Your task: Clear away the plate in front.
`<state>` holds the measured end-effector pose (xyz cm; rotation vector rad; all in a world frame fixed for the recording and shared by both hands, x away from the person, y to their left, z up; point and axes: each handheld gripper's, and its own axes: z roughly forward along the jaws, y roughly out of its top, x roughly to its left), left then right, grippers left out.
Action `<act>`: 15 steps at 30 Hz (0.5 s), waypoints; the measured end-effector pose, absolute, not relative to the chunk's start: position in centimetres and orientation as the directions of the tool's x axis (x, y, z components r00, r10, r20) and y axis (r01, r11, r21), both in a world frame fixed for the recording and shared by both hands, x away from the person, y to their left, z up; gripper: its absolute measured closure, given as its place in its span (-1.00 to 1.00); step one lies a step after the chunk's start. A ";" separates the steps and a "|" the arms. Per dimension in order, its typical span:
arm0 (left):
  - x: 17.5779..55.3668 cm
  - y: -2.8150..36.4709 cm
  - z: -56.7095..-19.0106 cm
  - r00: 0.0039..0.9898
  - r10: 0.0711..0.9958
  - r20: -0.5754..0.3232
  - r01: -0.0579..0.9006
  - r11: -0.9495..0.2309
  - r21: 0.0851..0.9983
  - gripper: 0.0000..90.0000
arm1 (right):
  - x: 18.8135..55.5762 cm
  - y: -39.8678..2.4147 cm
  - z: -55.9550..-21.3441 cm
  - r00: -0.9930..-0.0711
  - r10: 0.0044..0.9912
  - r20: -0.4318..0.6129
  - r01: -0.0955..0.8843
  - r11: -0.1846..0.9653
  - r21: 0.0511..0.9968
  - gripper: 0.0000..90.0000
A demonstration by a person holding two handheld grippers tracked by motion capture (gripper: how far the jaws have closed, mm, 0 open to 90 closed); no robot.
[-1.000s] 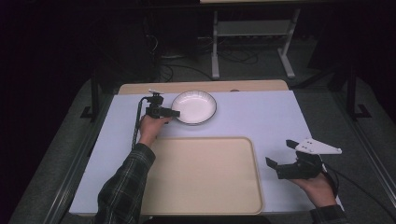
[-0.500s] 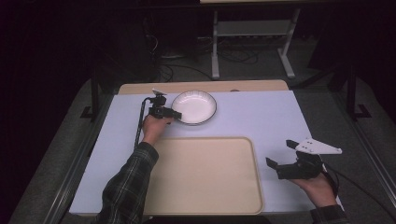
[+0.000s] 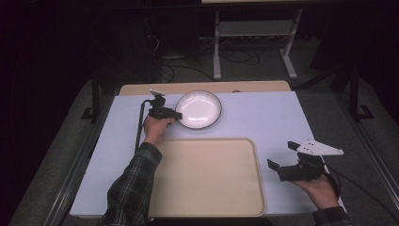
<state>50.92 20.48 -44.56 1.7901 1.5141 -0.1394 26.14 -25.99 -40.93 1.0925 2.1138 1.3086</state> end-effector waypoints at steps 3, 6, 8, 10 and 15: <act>50.9 20.5 -44.3 0.292 0.791 -0.537 0.875 0.007 0.484 0.76 | 26.1 -26.0 -40.9 -0.603 0.797 0.048 0.398 0.247 0.884 -1.00; 50.8 20.6 -44.2 0.300 0.783 -0.545 0.870 0.009 0.493 0.79 | 26.1 -26.0 -40.9 -0.602 0.797 0.049 0.398 0.246 0.884 -1.00; 50.7 20.7 -44.0 0.311 0.774 -0.552 0.863 0.013 0.505 0.84 | 26.1 -26.0 -40.9 -0.602 0.797 0.050 0.398 0.245 0.884 -1.00; 50.6 20.5 -43.8 0.335 0.770 -0.543 0.849 0.003 0.529 0.87 | 26.2 -25.9 -40.9 -0.602 0.797 0.050 0.397 0.245 0.884 -1.00; 50.5 20.2 -43.7 0.348 0.769 -0.536 0.834 0.007 0.551 0.88 | 26.1 -25.9 -40.9 -0.603 0.796 0.046 0.395 0.247 0.885 -1.00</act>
